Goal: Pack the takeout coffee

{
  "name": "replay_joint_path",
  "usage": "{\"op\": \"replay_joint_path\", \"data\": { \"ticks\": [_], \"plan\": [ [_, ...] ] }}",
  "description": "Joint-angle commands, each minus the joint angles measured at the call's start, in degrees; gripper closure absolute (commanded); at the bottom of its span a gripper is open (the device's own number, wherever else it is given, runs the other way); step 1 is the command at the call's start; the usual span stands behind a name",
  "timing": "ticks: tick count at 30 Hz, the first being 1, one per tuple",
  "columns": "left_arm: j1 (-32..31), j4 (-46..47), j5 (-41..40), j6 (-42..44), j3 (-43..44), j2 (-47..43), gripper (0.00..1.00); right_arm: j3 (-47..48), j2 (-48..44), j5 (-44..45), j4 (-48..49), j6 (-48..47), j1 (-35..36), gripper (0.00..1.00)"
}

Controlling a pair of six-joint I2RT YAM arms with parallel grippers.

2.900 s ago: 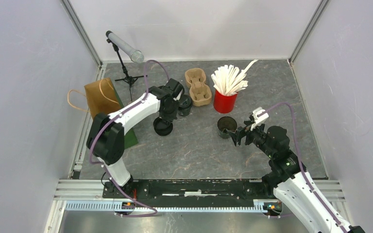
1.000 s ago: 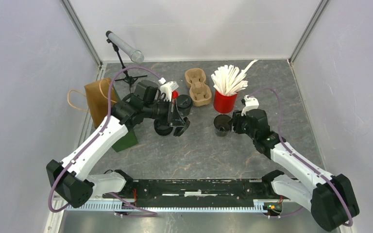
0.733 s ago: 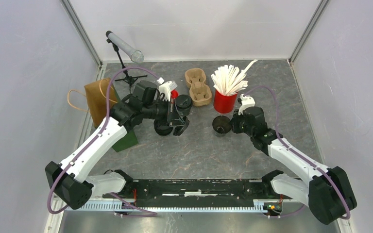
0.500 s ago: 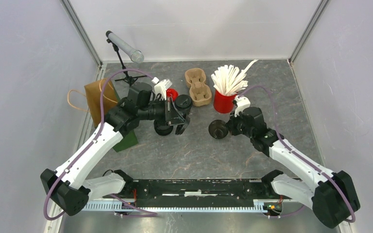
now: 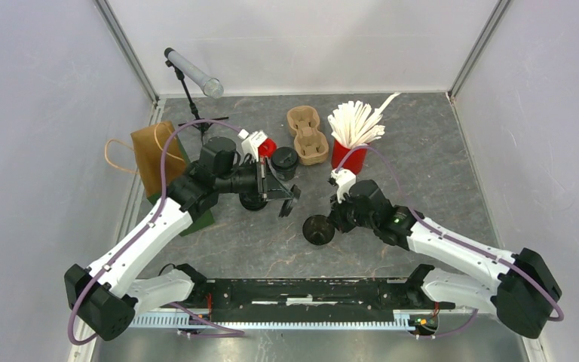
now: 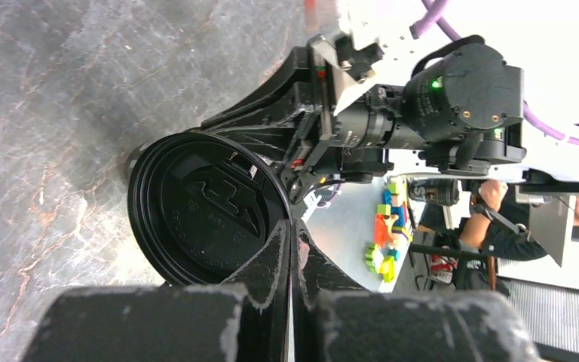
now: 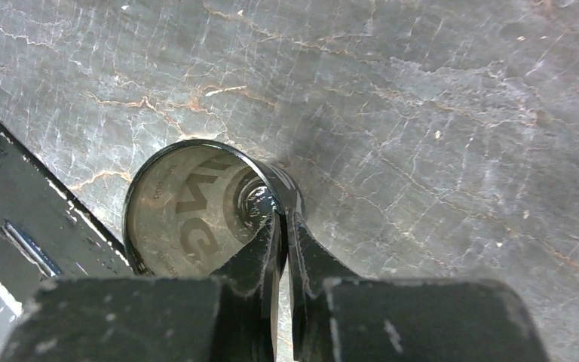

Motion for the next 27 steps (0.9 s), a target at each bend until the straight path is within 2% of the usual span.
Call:
{"op": "replay_joint_path", "data": {
  "ticks": [1, 6, 8, 11, 15, 20, 24, 27],
  "plan": [
    [0.2, 8.3, 7.2, -5.9, -1.6, -0.7, 0.98, 1.3, 1.1, 1.2, 2.4, 2.6, 1.2, 0.86],
    [0.2, 13.3, 10.0, -10.1, -3.2, -1.8, 0.97, 2.6, -2.0, 5.3, 2.5, 1.5, 1.3, 0.51],
    [0.2, 15.0, 10.5, -11.9, -3.4, -2.3, 0.97, 3.0, -4.7, 7.1, 3.6, -1.5, 1.3, 0.34],
    [0.2, 21.3, 12.7, -17.0, -4.9, -2.8, 0.97, 0.6, -10.2, 6.7, 10.5, -9.3, 1.3, 0.18],
    [0.2, 31.5, 15.2, -25.1, -7.3, -3.0, 0.97, -7.9, -18.6, 0.9, 29.4, -19.4, 1.3, 0.08],
    [0.2, 32.7, 15.7, -26.8, -7.0, -3.0, 0.97, -17.9, -23.9, -7.4, 51.6, -28.5, 1.3, 0.02],
    [0.2, 32.1, 16.2, -27.2, -6.7, -2.7, 0.97, -18.6, -22.7, -16.3, 56.8, -33.8, 1.3, 0.02],
    [0.2, 31.9, 16.3, -27.1, -6.8, -2.3, 0.98, -17.1, -20.7, -17.4, 57.4, -34.1, 1.8, 0.02]
  ]
}}
